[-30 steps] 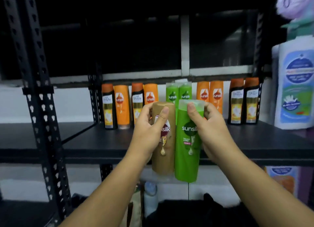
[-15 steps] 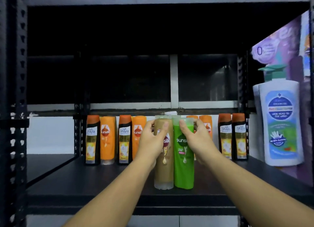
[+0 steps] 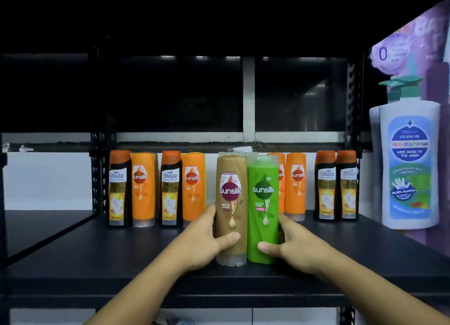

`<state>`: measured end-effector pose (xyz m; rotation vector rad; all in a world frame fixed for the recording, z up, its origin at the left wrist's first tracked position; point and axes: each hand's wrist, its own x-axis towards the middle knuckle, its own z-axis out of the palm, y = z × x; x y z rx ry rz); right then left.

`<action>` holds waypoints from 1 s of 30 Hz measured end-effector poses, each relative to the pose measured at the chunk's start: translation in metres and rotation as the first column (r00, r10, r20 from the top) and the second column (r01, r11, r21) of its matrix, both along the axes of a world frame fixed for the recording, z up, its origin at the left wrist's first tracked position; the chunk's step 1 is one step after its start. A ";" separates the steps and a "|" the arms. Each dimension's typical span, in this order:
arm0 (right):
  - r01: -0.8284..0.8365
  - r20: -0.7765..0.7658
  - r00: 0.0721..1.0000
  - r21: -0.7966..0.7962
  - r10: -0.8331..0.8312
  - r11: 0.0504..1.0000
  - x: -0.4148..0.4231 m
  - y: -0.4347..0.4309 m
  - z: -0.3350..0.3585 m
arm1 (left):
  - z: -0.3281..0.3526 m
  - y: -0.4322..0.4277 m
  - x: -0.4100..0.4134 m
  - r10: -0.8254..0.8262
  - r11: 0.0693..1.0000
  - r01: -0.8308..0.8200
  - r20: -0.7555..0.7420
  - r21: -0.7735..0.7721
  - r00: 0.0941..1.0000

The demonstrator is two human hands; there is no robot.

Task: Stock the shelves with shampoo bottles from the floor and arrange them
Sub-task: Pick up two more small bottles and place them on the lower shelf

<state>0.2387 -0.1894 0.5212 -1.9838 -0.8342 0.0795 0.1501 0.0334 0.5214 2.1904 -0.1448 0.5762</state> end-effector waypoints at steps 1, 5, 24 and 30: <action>0.014 0.021 1.000 -0.007 -0.014 1.000 0.003 0.003 0.001 | 0.000 0.002 0.005 0.013 1.000 -0.013 0.000 0.010 1.000; 0.062 0.034 0.998 -0.036 -0.061 0.997 0.022 0.018 0.002 | 0.000 0.017 0.036 0.079 0.995 -0.076 -0.040 0.070 0.996; 0.168 0.014 0.985 0.098 -0.170 0.981 0.105 0.072 -0.017 | -0.009 0.059 0.124 0.197 0.972 -0.194 -0.010 0.131 0.980; 0.179 0.037 0.982 0.136 -0.185 0.974 0.109 0.074 -0.020 | -0.013 0.060 0.129 0.206 0.969 -0.203 -0.006 0.142 0.979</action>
